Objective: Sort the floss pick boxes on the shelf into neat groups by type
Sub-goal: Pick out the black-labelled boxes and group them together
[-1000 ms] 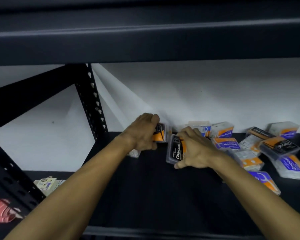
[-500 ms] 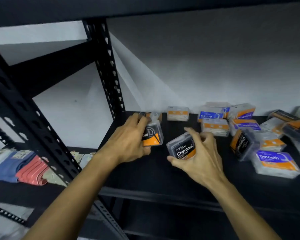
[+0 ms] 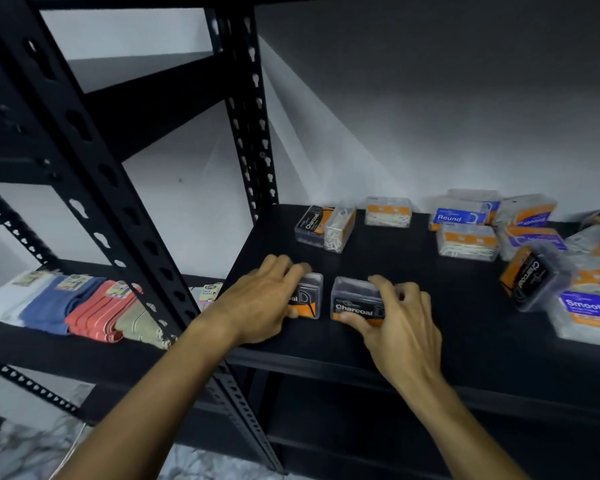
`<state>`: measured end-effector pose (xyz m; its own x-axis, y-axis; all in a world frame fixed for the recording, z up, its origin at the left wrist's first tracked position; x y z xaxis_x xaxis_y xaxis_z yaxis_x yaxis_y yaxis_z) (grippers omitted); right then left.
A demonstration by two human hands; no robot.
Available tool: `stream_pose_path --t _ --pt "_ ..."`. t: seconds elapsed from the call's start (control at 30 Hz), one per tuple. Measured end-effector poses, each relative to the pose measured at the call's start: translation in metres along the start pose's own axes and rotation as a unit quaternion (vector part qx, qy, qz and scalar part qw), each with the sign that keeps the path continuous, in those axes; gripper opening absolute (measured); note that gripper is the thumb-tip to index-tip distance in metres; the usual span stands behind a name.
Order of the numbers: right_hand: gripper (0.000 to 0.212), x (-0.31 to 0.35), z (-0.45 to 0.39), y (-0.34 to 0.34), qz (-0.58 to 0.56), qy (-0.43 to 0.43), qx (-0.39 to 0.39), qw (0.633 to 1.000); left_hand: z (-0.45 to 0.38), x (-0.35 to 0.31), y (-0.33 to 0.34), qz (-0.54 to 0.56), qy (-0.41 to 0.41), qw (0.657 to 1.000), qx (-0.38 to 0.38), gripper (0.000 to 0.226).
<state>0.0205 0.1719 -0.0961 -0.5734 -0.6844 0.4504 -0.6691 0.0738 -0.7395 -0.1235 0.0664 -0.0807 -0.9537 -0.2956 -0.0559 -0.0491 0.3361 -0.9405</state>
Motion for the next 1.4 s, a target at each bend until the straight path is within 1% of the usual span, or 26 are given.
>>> stream_pose_path --t 0.03,0.1,0.3,0.43,0.67,0.87,1.03,1.17,1.23,1.3,1.37,1.4 --pt "0.071 0.001 0.002 0.0 0.002 -0.008 -0.002 1.0 0.001 0.0 0.001 -0.001 0.005 1.0 0.001 0.068" --pt "0.063 0.001 0.003 0.0 0.004 -0.015 0.005 1.0 0.002 0.001 0.0 0.003 0.006 1.0 -0.003 0.066" --pt "0.059 0.004 0.001 0.0 -0.009 -0.019 0.047 0.999 0.004 0.001 -0.003 0.008 0.009 1.0 -0.008 0.064" --pt "0.059 0.005 0.002 0.0 -0.012 -0.015 0.055 0.998 0.005 0.001 -0.003 0.015 0.008 1.0 -0.007 0.064" --pt "0.063 0.01 0.003 0.001 -0.007 -0.012 0.047 0.999 0.005 0.001 -0.003 0.034 0.008 0.999 0.0 0.062" --pt "0.068 0.009 0.002 0.002 0.001 -0.013 0.055 0.998 0.004 0.003 -0.003 0.04 0.004 0.999 0.005 0.063" --pt "0.079 0.008 0.003 0.004 0.007 -0.015 0.068 0.998 0.004 0.006 -0.004 0.043 0.001 0.999 0.016 0.072" --pt "0.092 0.009 0.0 -0.004 -0.003 -0.025 0.064 0.998 -0.001 0.008 -0.018 0.036 -0.026 0.999 0.009 0.083" --pt "0.089 0.011 -0.009 -0.014 -0.044 -0.027 0.045 0.998 -0.007 0.01 -0.032 0.043 -0.054 0.997 -0.021 0.077" --pt "0.083 0.012 -0.029 -0.023 -0.123 -0.011 0.031 0.992 -0.018 0.014 -0.046 0.054 -0.093 0.991 -0.075 0.059" --pt "0.071 0.016 -0.062 -0.026 -0.185 0.01 0.008 0.983 -0.032 0.021 -0.054 0.049 -0.137 0.982 -0.121 0.044" --pt "0.062 0.019 -0.081 -0.022 -0.189 0.017 0.0 0.982 -0.04 0.026 -0.054 0.039 -0.162 0.978 -0.129 0.04"
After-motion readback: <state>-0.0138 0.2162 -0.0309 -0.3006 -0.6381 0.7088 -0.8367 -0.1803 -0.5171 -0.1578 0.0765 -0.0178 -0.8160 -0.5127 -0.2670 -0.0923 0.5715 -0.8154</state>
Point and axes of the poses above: each hand's wrist, its own z-axis away from the middle knuckle, its own y-axis out of the palm, x = y × z, the point moved 9 cm from there along -z, towards the middle knuckle, and after that the axes turned 15 degrees about -x, right-handed, at the moved point
